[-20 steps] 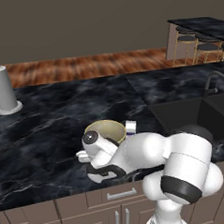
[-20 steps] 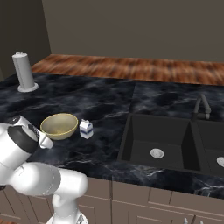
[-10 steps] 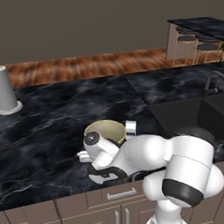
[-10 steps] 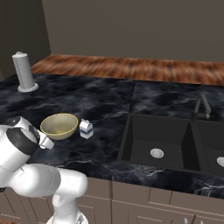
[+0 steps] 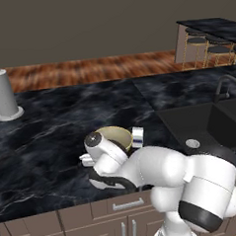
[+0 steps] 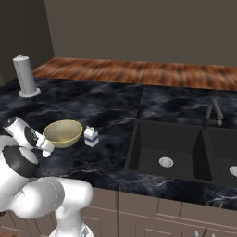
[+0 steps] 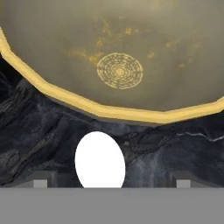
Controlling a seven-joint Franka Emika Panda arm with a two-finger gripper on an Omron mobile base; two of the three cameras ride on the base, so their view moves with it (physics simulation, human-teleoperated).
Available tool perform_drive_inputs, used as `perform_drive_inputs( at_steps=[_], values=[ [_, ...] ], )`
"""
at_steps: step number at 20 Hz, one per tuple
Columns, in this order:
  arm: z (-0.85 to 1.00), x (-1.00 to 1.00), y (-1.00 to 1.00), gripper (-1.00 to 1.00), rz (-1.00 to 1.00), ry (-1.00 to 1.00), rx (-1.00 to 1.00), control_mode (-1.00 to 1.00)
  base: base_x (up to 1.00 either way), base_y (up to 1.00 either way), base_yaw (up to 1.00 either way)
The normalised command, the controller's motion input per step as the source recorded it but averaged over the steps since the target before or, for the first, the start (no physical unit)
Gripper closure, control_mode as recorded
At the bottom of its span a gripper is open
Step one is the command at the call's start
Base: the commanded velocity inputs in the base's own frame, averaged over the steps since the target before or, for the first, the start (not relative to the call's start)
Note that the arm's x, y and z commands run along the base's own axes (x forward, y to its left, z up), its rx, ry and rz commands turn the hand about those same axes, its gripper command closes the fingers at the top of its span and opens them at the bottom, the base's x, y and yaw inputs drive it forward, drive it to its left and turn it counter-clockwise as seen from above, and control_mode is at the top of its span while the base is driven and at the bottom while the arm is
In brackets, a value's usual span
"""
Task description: Gather the eggs and milk located in the vicinity of the sink area and place them right next to the bowl.
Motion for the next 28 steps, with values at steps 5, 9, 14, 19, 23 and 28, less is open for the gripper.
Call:
perform_drive_inputs(
  at_steps=[5,9,14,19,23,28],
  values=[
    [0.71,-0.53,-0.16,-1.00,0.00,0.00,0.02,-1.00,0.00,0.00,0.00],
    [0.53,-0.62,-0.60,-1.00,0.00,0.01,0.02,-1.00,0.00,0.00,0.00],
    [0.20,-0.48,-0.90,-1.00,0.00,0.11,0.00,-1.00,0.00,0.00,0.00],
    [0.21,-0.07,-0.84,-1.00,0.00,0.30,0.05,-1.00,0.00,0.00,0.00],
    [0.25,0.00,-0.70,-1.00,0.10,0.31,0.23,-1.00,0.00,0.00,0.00],
    [0.17,0.02,-0.35,-1.00,0.14,0.23,0.21,-1.00,0.00,0.00,0.00]
  ],
)
